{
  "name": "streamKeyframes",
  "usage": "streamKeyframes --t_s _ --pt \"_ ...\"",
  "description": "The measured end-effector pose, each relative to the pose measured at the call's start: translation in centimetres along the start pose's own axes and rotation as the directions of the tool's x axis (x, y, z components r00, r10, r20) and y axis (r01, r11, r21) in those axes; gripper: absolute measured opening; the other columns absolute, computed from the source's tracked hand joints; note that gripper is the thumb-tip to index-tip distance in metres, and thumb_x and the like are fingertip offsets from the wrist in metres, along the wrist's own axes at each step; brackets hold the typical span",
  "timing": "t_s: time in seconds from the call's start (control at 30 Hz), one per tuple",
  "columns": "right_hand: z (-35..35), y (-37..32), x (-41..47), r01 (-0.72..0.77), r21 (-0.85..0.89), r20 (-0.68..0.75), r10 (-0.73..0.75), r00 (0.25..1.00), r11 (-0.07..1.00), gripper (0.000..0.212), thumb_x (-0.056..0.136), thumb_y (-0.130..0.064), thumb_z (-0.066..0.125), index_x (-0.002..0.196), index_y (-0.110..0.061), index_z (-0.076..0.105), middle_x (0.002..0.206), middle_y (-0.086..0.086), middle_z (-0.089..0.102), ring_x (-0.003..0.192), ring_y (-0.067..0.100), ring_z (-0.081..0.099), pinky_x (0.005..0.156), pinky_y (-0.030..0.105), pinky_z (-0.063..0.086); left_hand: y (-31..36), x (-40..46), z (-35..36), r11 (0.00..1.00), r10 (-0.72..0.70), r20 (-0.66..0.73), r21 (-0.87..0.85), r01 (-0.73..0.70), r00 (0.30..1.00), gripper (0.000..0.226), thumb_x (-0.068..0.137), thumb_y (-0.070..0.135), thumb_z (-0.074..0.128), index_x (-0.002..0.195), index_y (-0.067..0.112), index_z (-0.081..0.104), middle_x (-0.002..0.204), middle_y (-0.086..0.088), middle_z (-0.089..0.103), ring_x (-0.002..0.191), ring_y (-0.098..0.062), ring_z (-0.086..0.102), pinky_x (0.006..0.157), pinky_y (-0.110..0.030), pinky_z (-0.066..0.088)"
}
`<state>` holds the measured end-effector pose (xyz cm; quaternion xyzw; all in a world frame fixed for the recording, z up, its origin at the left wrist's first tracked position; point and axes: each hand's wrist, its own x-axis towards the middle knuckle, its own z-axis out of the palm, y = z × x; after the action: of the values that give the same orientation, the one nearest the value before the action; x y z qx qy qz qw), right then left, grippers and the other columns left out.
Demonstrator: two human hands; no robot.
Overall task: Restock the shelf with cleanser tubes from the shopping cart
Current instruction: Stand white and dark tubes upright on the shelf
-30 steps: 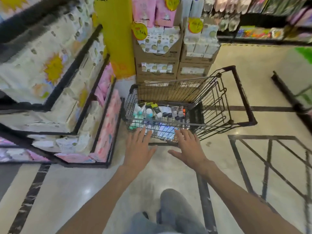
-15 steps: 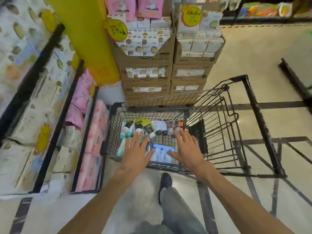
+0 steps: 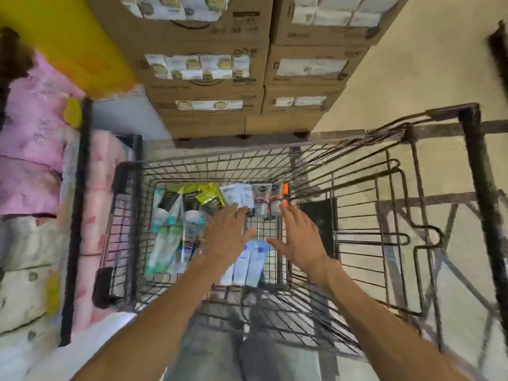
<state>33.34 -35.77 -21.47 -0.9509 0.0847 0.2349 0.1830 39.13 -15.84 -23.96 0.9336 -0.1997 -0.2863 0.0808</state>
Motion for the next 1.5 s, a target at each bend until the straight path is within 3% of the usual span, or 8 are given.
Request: streamKeyframes --t_s 0.33,0.43,0.53,0.77,0.9,1.13,1.33,1.5 --pt "9.8 6.0 7.4 -0.151 0.047 0.028 0.150 0.988 0.987 0.087 0.085 -0.046 0.078 0.153 -0.012 0.035 0.147 0.014 0.046 0.138 0.034 0.041 0.109 0.047 0.042 1.1 16.8 11.0 0.951 -0.117 0.098 -0.275 0.140 0.988 0.074 0.103 0.050 0.053 0.161 0.014 0.025 0.157 -0.019 0.037 0.142 -0.037 0.040 0.110 -0.048 0.040" --pt "11.2 7.1 8.4 -0.169 0.063 0.035 0.167 0.985 0.984 0.090 0.087 -0.045 0.077 0.157 -0.015 0.029 0.154 0.015 0.040 0.142 0.034 0.038 0.113 0.047 0.040 1.3 19.5 12.6 0.930 -0.191 0.097 -0.300 0.211 0.977 0.090 0.096 0.063 0.057 0.163 0.020 0.014 0.157 -0.021 0.033 0.142 -0.041 0.037 0.111 -0.054 0.042" --pt "12.2 7.4 9.0 -0.193 0.029 0.049 0.191 0.980 0.981 0.093 0.089 -0.048 0.074 0.160 -0.018 0.023 0.158 0.016 0.038 0.145 0.033 0.037 0.113 0.047 0.040 1.6 20.5 13.3 0.932 -0.216 0.064 -0.285 0.225 0.974 0.088 0.093 0.048 0.070 0.158 0.022 0.018 0.150 -0.024 0.037 0.135 -0.043 0.044 0.108 -0.056 0.045" --pt "11.7 6.1 9.8 -0.253 -0.021 0.075 0.254 0.964 0.967 0.088 0.092 -0.048 0.069 0.160 -0.017 0.021 0.158 0.013 0.038 0.143 0.033 0.039 0.111 0.047 0.039 0.3 18.2 11.4 0.742 -0.331 0.187 -0.554 0.378 0.925 0.070 0.085 0.025 0.082 0.143 0.018 0.045 0.127 -0.011 0.052 0.123 -0.031 0.049 0.104 -0.046 0.045" --pt "11.2 4.5 12.0 -0.284 -0.060 0.057 0.287 0.956 0.957 0.083 0.097 -0.043 0.064 0.160 -0.013 0.020 0.152 0.014 0.042 0.135 0.033 0.044 0.106 0.046 0.044 -3.0 14.4 10.7 0.734 -0.313 0.089 -0.610 0.300 0.946 0.045 0.083 0.027 0.079 0.124 0.019 0.060 0.116 -0.003 0.058 0.116 -0.022 0.046 0.097 -0.040 0.047" --pt "11.8 2.2 19.2 -0.381 -0.077 0.009 0.383 0.924 0.921 0.087 0.094 -0.049 0.065 0.155 -0.002 0.023 0.143 0.017 0.043 0.130 0.034 0.045 0.105 0.045 0.043 -8.5 10.8 10.0 0.681 -0.330 0.006 -0.691 0.242 0.944 0.048 0.075 0.049 0.071 0.121 0.043 0.058 0.112 0.004 0.067 0.101 -0.014 0.067 0.082 -0.041 0.061" --pt "13.1 2.6 22.4 -0.507 -0.055 0.003 0.508 0.861 0.860 0.085 0.090 -0.034 0.075 0.152 0.002 0.029 0.151 0.022 0.037 0.136 0.038 0.040 0.111 0.051 0.043 -10.2 9.9 9.6 0.699 -0.417 -0.054 -0.657 0.282 0.907 0.062 0.082 0.049 0.068 0.140 0.034 0.052 0.124 0.003 0.054 0.113 -0.017 0.059 0.085 -0.047 0.059" --pt "13.8 3.1 23.1 -0.563 0.019 0.025 0.562 0.827 0.826 0.065 0.094 -0.036 0.069 0.139 0.003 0.043 0.132 0.021 0.051 0.120 0.039 0.053 0.103 0.051 0.050 -9.9 9.0 9.8 0.728 -0.422 -0.057 -0.616 0.301 0.905 0.078 0.087 0.042 0.075 0.154 0.025 0.038 0.134 0.000 0.043 0.120 -0.021 0.055 0.090 -0.046 0.056"
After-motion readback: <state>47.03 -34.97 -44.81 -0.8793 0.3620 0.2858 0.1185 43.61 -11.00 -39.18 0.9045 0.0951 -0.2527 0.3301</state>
